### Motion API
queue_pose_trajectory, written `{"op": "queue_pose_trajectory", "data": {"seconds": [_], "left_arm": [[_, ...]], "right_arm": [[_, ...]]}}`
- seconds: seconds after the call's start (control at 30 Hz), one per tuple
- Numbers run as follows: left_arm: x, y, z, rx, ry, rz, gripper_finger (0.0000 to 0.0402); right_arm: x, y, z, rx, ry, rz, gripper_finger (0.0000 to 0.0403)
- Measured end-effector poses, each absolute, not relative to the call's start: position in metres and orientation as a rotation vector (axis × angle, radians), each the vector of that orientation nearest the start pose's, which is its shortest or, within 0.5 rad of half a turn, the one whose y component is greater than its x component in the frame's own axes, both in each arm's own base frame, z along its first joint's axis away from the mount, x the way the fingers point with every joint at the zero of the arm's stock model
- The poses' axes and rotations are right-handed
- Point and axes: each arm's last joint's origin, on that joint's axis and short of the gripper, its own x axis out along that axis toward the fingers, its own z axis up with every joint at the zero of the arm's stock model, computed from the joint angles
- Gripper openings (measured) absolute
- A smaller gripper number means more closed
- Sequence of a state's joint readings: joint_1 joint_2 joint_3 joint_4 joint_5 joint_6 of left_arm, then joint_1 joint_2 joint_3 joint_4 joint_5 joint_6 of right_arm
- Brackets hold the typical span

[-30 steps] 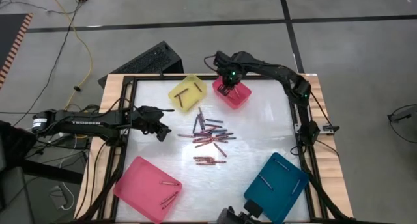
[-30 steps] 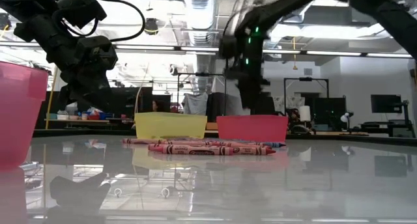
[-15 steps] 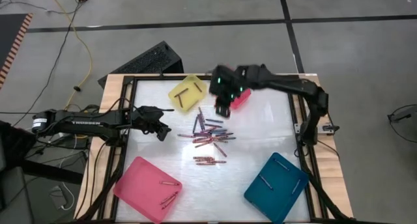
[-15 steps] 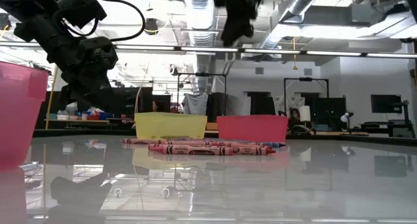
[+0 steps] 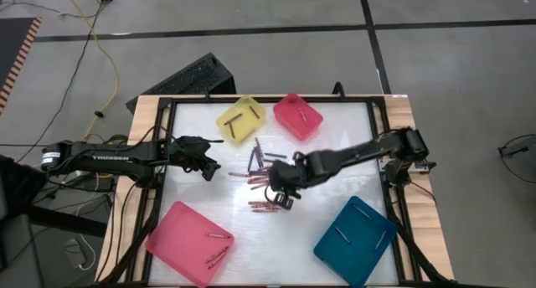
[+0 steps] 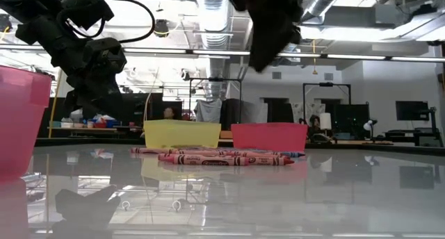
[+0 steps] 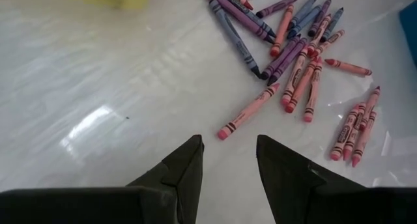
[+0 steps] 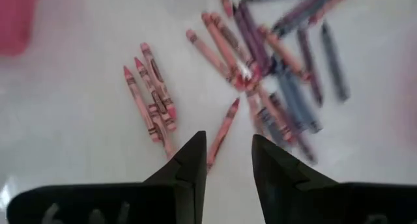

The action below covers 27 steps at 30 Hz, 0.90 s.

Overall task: Sort crayons
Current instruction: Put the red crayon into the pink bin

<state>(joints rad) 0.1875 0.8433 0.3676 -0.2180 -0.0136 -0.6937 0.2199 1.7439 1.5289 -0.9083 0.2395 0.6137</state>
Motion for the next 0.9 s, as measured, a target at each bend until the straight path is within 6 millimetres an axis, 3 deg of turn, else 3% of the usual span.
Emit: {"op": "queue_pose_trajectory", "data": {"seconds": [0.23, 0.53, 0.9], "left_arm": [[0.161, 0.031, 0.18, -0.723, 0.599, 0.427, 0.0133], [0.161, 0.031, 0.18, -0.725, 0.601, 0.422, 0.0133], [0.161, 0.031, 0.18, -0.707, 0.605, 0.416, 0.0133]], "right_arm": [[0.348, 0.082, 0.24, 0.416, 0.993, -0.416, 0.0117], [0.343, 0.084, 0.202, 0.473, 0.958, -0.429, 0.0117], [0.338, 0.085, 0.181, 0.497, 0.938, -0.436, 0.0117]]}}
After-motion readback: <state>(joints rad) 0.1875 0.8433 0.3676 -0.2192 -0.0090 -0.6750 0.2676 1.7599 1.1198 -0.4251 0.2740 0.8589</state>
